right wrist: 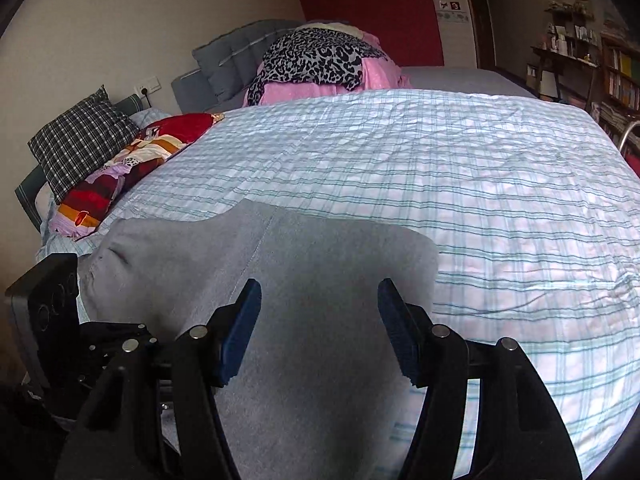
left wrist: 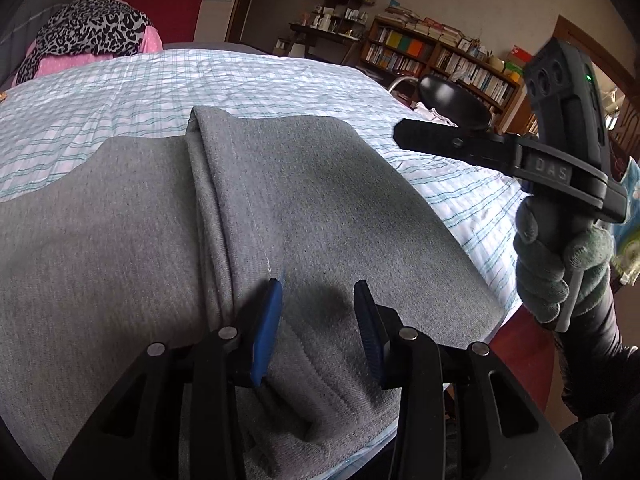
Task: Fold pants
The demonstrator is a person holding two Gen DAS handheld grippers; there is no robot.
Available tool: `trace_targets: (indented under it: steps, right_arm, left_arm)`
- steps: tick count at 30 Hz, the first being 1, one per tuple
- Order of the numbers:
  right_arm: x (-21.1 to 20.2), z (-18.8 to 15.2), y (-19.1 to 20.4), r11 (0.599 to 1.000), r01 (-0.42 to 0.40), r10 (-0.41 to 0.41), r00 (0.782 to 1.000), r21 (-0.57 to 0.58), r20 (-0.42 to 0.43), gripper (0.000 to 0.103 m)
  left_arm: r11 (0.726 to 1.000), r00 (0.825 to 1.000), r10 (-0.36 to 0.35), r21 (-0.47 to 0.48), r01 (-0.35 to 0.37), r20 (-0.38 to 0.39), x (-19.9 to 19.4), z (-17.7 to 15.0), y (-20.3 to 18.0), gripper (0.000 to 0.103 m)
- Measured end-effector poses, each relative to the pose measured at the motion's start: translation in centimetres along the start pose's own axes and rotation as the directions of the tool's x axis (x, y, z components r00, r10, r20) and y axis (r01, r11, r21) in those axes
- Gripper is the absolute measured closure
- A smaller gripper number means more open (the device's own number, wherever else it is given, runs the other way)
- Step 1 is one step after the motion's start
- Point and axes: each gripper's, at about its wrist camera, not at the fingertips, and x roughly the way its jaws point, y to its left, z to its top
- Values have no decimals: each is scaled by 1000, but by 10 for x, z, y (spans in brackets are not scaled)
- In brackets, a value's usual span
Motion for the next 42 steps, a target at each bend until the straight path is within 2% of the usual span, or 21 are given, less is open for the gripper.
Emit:
trace_targets:
  steps: [4,9,12,19,27,31,33,34,35,38,42]
  right_arm:
    - [47,26,21,999,25,-30,993,-48,-111,41]
    - [97,38,41,994,52,-73,975,-101,-211,41]
    - [118,42,48,990,77,-102,968,-118,-231,41]
    - [140,34,50,986,90,-118,972,-140,-204,38]
    - [135,37,46,990,74,-95,979,-117,-182,37]
    - [105,46,50,996,38,-47,994,-86,-101,37]
    - [84,50,59,995,31,-35,999,-98,-41,37]
    - [74,51,65,993,25,-27,1000,-111,-15,37]
    - [64,52,71,992,19,-19,1000,-126,6,37]
    - [43,48,86,988,-3,10,999,-153,45,37]
    - [25,34,102,983,-34,44,997,-178,56,37]
  left_arm:
    - [1000,1000,-11,0,11,1,-1,0,2,64]
    - [1000,1000,-23,7,23,3,-2,-1,3,64]
    - [999,999,-36,4,35,6,-3,-2,7,64]
    - [999,999,-45,9,45,18,-6,-3,12,64]
    - [999,999,-45,-6,45,25,-11,-6,17,64]
    - [999,999,-33,-29,34,27,-23,-9,17,64]
    - [999,999,-26,-38,28,35,-32,-9,20,60]
    - [999,999,-8,-45,10,41,-37,-10,20,49]
    - [998,998,29,-51,-26,49,-42,-11,22,43]
    - [994,995,76,-86,-70,65,-57,-14,32,41]
    - [978,984,150,-158,-135,91,-81,-24,52,41]
